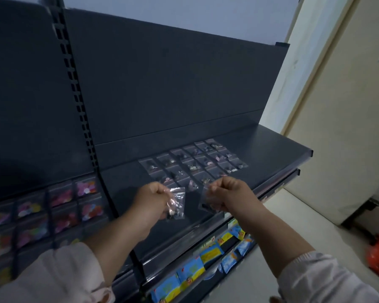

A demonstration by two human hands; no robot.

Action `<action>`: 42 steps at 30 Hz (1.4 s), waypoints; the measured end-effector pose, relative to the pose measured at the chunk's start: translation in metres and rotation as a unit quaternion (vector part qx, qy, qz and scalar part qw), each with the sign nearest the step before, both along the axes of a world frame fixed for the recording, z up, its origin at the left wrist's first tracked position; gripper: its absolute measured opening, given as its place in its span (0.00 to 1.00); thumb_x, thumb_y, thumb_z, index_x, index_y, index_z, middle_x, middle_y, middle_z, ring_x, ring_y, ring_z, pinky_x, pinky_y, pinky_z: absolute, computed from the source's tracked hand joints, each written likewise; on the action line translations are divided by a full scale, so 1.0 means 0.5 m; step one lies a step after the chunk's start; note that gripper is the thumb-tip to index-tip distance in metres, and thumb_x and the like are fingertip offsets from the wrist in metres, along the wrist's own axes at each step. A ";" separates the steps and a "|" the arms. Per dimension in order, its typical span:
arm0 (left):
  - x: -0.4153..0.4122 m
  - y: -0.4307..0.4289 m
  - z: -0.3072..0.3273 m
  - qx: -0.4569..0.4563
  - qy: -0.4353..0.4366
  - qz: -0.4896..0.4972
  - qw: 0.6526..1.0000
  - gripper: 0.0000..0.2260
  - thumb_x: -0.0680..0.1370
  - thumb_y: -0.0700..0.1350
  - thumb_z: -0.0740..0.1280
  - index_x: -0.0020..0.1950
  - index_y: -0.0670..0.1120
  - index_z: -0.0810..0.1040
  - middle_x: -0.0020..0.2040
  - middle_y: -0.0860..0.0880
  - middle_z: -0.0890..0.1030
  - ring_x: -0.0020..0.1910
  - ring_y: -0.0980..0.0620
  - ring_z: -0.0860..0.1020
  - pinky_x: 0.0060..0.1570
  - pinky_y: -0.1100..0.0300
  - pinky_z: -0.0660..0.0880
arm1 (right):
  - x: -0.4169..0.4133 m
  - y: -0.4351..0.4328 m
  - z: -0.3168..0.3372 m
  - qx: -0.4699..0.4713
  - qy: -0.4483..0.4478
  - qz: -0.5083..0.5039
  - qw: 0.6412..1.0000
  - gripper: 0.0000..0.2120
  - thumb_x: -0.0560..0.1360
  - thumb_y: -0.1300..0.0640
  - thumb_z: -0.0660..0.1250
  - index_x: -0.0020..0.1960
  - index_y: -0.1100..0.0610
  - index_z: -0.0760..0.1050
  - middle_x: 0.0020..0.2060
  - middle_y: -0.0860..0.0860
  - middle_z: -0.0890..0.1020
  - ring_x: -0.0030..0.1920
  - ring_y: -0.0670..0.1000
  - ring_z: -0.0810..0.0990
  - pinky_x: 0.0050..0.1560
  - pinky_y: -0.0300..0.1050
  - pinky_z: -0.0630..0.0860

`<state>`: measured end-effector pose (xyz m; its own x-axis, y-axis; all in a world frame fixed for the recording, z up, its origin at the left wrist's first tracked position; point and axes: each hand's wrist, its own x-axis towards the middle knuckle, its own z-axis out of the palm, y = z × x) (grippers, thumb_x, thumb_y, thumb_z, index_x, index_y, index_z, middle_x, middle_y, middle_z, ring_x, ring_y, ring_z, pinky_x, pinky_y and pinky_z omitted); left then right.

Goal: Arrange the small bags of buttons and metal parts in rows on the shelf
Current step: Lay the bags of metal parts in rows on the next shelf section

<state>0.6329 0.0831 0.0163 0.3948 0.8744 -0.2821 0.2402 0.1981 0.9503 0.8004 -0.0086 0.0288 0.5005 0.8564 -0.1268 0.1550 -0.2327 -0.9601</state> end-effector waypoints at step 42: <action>0.166 -0.073 -0.117 0.342 0.434 -0.007 0.833 0.08 0.79 0.44 0.60 0.48 0.46 0.79 0.49 0.50 0.77 0.49 0.51 0.71 0.48 0.57 0.71 | 0.219 0.139 -0.131 0.094 -0.417 0.461 0.778 0.08 0.76 0.58 0.64 0.52 0.52 0.79 0.50 0.48 0.80 0.53 0.50 0.72 0.51 0.39 0.69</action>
<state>0.7161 0.0466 -0.0423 0.3127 0.9449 0.0970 0.8940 -0.3273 0.3061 0.9100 0.0610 -0.0365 -0.4966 0.8640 0.0831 0.7595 0.4789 -0.4403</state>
